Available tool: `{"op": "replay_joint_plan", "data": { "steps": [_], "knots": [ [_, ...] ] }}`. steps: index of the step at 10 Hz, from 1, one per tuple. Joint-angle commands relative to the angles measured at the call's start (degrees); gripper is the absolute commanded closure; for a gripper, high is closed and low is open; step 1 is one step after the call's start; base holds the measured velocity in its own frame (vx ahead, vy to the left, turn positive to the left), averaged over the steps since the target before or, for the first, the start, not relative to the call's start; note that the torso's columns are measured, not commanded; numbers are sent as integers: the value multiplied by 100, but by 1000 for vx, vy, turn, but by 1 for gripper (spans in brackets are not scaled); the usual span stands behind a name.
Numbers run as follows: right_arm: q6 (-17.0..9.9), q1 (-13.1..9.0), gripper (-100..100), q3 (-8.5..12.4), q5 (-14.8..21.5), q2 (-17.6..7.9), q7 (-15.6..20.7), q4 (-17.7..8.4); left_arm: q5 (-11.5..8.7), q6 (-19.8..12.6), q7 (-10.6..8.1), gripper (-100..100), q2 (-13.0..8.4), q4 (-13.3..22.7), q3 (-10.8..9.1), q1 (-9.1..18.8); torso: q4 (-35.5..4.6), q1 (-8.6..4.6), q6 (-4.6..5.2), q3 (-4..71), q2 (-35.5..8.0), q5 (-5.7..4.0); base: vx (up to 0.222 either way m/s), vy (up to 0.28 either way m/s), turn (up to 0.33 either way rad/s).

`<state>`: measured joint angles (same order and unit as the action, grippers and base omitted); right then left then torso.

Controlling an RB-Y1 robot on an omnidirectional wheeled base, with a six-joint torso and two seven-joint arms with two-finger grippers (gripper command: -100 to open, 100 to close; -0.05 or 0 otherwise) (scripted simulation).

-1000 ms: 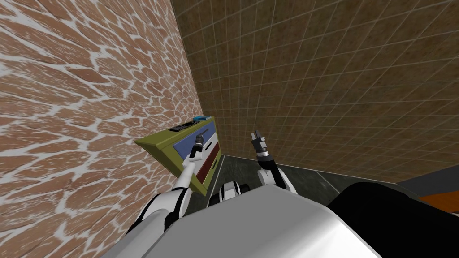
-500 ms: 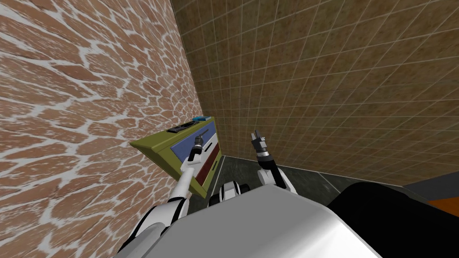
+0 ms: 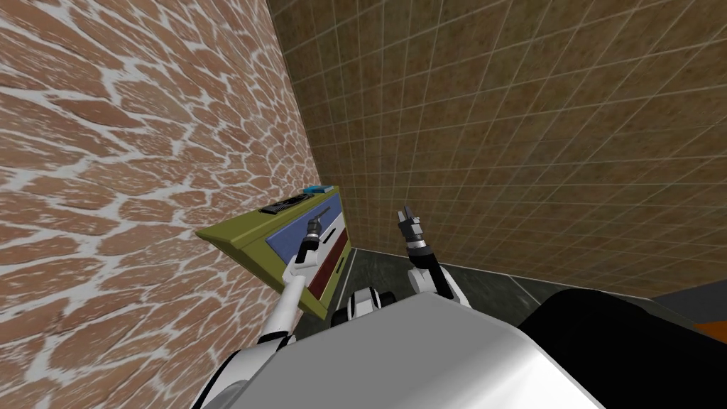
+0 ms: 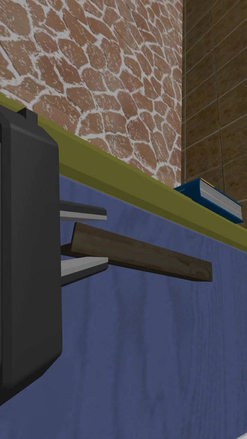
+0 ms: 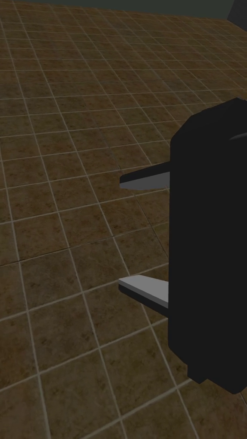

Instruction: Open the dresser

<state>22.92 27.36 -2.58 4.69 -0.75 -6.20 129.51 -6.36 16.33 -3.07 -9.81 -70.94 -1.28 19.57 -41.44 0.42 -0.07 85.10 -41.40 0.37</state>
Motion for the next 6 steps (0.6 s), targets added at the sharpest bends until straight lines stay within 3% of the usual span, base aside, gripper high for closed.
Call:
{"op": "replay_joint_plan", "data": {
  "steps": [1, 3, 4, 6],
  "knots": [
    [0, 0, 0, 0, 0, 0, 0, 0, 44, -211, 15, 100, 75, -533, 51, -442, -2, -5, 10, 6, 5, -3, 48, 0, -3],
    [0, -1, 0, 0, 0, 0, 0, 0, 44, -211, 15, 100, 75, -540, 51, -589, 1, -6, 0, -12, -20, 0, 20, 3, -20],
    [0, -1, 0, 0, 0, 0, 0, 0, 120, -407, -17, 100, 131, -910, 178, -777, 1, 2, -6, -17, -27, 4, 67, -5, 37],
    [0, 0, 0, 0, 0, 0, 0, 0, 120, -423, -17, 100, 131, -1425, 178, -1098, -3, -3, 5, 3, 4, -3, 80, -2, 18]
  ]
}}
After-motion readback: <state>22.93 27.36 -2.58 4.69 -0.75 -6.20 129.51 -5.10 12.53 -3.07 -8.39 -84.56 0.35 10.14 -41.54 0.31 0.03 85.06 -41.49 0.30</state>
